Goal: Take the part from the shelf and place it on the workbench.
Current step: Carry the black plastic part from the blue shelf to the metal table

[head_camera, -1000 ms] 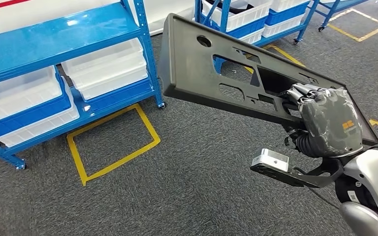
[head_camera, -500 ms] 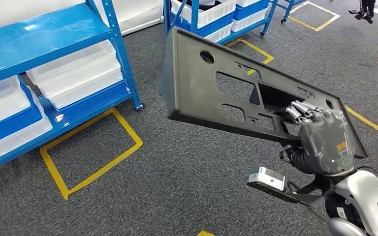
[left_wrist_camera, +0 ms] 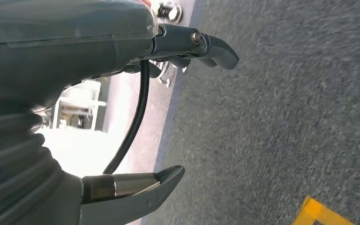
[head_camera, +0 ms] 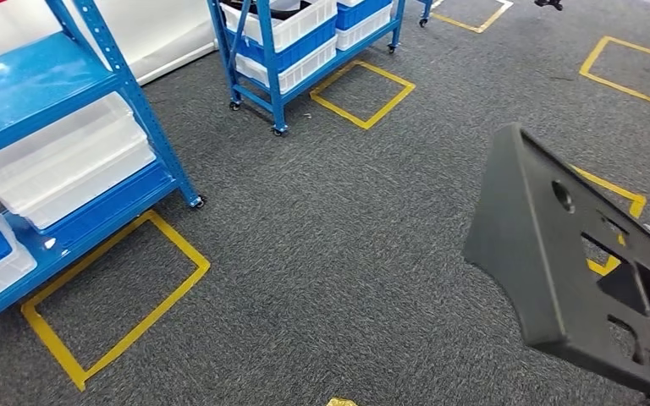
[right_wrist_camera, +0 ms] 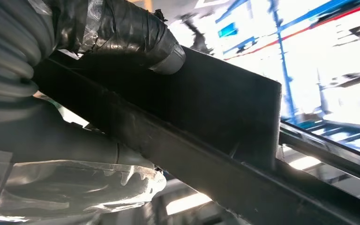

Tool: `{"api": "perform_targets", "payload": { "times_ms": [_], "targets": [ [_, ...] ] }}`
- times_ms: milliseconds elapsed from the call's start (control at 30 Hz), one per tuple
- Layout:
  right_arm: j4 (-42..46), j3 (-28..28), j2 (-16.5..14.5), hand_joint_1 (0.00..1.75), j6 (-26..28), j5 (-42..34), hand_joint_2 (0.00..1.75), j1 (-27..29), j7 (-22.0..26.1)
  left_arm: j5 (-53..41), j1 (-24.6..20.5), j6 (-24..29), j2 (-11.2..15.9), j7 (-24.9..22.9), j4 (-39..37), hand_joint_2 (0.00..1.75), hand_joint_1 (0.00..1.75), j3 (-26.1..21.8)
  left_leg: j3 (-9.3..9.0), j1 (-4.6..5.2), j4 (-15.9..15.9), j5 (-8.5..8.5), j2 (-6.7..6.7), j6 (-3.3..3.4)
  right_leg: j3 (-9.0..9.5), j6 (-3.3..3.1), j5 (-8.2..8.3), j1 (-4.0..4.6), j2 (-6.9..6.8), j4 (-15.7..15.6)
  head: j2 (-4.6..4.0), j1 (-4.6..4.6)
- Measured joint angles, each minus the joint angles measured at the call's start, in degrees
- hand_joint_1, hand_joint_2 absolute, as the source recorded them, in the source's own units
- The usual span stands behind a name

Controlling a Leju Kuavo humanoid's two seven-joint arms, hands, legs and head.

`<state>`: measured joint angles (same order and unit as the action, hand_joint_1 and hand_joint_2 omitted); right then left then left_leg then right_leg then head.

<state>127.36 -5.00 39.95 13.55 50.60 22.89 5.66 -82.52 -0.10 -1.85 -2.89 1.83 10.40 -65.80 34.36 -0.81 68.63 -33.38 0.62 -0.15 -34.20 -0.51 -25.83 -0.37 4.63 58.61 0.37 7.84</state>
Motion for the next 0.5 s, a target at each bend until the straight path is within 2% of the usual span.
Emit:
{"api": "perform_targets", "payload": {
  "times_ms": [67,100,133,200,233,267,333,367,400,433,467,500],
  "targets": [
    [1.52,-2.90,0.01,1.75,-0.02,-0.03,1.75,2.50,-0.02,0.20,-0.12,-0.11,0.18,0.21,0.00,1.75,0.00,-0.16,-3.05,-0.13,-7.10,2.89,3.11,0.44,-0.31,0.40,-0.15,-0.02,1.62,0.57,0.00,-0.02],
    [2.22,-4.16,0.01,1.75,-0.04,0.01,1.75,3.58,0.01,0.25,-0.17,-0.20,0.27,0.26,0.00,1.75,0.00,-0.21,-3.83,-0.08,-8.98,3.28,4.27,0.65,-0.58,0.72,-0.12,-0.13,2.38,0.75,0.00,-0.03],
    [2.89,-5.30,0.01,1.75,-0.07,0.11,1.75,4.53,0.03,0.28,-0.21,-0.29,0.34,0.32,0.00,1.75,0.00,-0.24,-4.03,0.03,-9.53,3.06,4.61,0.87,-0.84,1.10,-0.01,-0.23,3.15,0.81,0.00,-0.03],
    [4.11,-7.09,-0.01,1.75,-0.14,0.42,1.75,6.18,0.08,0.29,-0.33,-0.53,0.40,0.46,0.01,1.75,0.00,-0.32,-4.42,0.17,-10.12,3.35,3.11,1.49,-1.16,1.94,0.28,-0.58,4.47,0.64,0.00,-0.03],
    [4.66,-7.85,-0.04,1.75,-0.18,0.63,1.75,6.95,0.09,0.29,-0.44,-0.68,0.45,0.60,0.03,1.75,0.00,-0.40,-4.69,0.11,-10.55,3.63,2.24,1.91,-1.35,2.23,0.02,-0.55,3.83,0.94,0.00,-0.04],
    [5.12,-8.56,-0.08,1.75,-0.27,0.96,1.75,7.53,0.08,0.28,-0.49,-0.82,0.48,0.80,0.05,1.75,0.00,-0.49,-4.94,0.02,-11.00,3.92,1.35,2.31,-1.93,2.45,-0.87,-0.51,2.36,2.14,0.00,-0.06],
    [5.91,-9.89,-0.22,1.75,-0.50,1.83,1.75,8.41,-0.02,0.27,-0.42,-1.02,0.53,1.30,0.10,1.75,0.00,-0.63,-5.08,0.13,-11.46,4.22,-0.34,2.77,-4.56,2.71,-4.26,-0.42,-1.86,7.88,0.00,-0.10],
    [6.19,-10.48,-0.28,1.75,-0.65,2.25,1.75,8.72,-0.10,0.26,-0.31,-1.08,0.54,1.51,0.11,1.75,0.00,-0.67,-5.04,0.26,-11.47,4.21,-1.20,2.85,-6.30,2.87,-6.04,-0.53,-3.15,11.66,0.00,-0.11],
    [6.39,-10.97,-0.35,1.75,-0.77,2.56,1.75,9.08,-0.16,0.26,-0.25,-1.11,0.55,1.65,0.11,1.75,0.00,-0.71,-5.01,0.39,-11.46,4.15,-2.05,2.85,-7.62,3.02,-7.11,-0.68,-3.83,14.64,0.00,-0.11],
    [6.54,-11.43,-0.41,1.75,-0.88,2.90,1.75,9.47,-0.23,0.24,-0.23,-1.14,0.56,1.77,0.11,1.75,0.00,-0.76,-5.02,0.47,-11.45,4.06,-2.93,2.82,-8.02,3.14,-7.19,-0.82,-4.20,15.86,0.00,-0.10],
    [6.70,-11.83,-0.46,1.75,-0.99,3.31,1.75,9.86,-0.35,0.18,-0.25,-1.15,0.57,1.94,0.11,1.75,0.00,-0.82,-5.06,0.52,-11.45,3.94,-3.75,2.75,-7.25,3.20,-6.28,-0.90,-4.48,14.87,0.00,-0.11],
    [6.87,-12.24,-0.49,1.75,-1.13,3.91,1.75,10.20,-0.56,0.08,-0.30,-1.16,0.57,2.15,0.11,1.75,0.00,-0.87,-5.16,0.54,-11.44,3.79,-4.48,2.63,-5.33,3.18,-4.67,-0.94,-4.98,11.78,0.00,-0.11]
  ]
}}
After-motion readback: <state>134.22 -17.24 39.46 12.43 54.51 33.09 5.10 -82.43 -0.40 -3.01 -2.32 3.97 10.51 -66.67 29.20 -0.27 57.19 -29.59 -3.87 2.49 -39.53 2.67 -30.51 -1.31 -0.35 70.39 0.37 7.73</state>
